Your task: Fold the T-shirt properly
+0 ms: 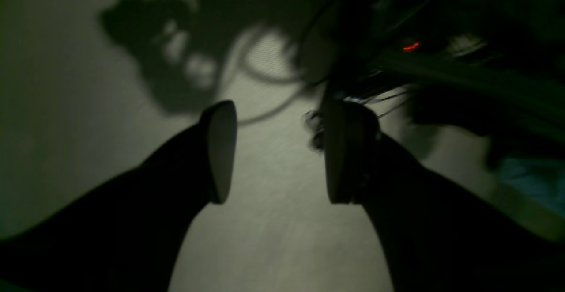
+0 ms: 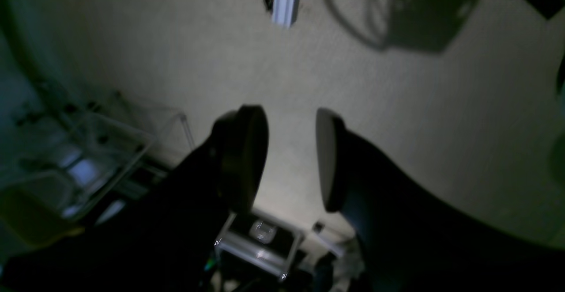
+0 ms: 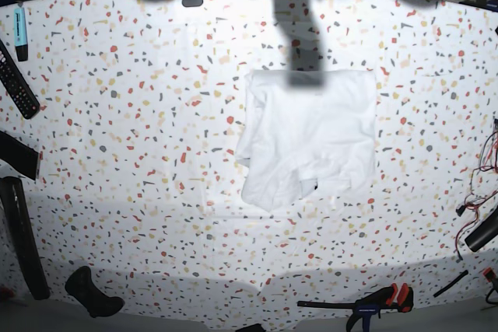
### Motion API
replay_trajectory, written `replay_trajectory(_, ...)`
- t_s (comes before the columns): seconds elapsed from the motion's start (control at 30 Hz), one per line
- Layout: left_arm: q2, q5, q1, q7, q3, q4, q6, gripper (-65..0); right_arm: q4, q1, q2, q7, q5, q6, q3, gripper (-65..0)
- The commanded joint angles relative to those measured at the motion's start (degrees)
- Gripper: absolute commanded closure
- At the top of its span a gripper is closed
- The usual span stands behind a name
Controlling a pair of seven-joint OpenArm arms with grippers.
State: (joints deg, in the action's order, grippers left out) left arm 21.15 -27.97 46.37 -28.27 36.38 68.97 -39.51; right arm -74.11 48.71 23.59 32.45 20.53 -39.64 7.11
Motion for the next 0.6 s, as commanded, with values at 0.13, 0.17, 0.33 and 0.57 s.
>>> replay_trajectory(0.13, 0.50, 11.65, -5.29, 17.25, -9.31, -13.57, -0.49, -30.5, 17.31, -10.45, -0.26, -9.68, -4.63, -0.36, -6.45, -22.0)
replay_trajectory(0.17, 0.24, 14.27, -6.71, 20.44, -11.37, -15.65, -0.49, -30.5, 20.44, -12.41, -0.26, -10.91, -5.70, -0.36, -7.72, -22.0)
replay_trajectory(0.33, -2.89, 34.77, -14.73, 35.17, -20.11, -24.30, -0.49, -30.5, 32.85, -21.42, -0.26, -15.69, -10.38, -0.36, -13.51, -22.0)
replay_trajectory(0.57, -8.85, 39.26, -22.08, 29.33, -27.17, -33.92, 6.82, -30.5, 40.44, -29.77, -0.28, -20.37, -16.39, 2.49, -20.22, -22.0)
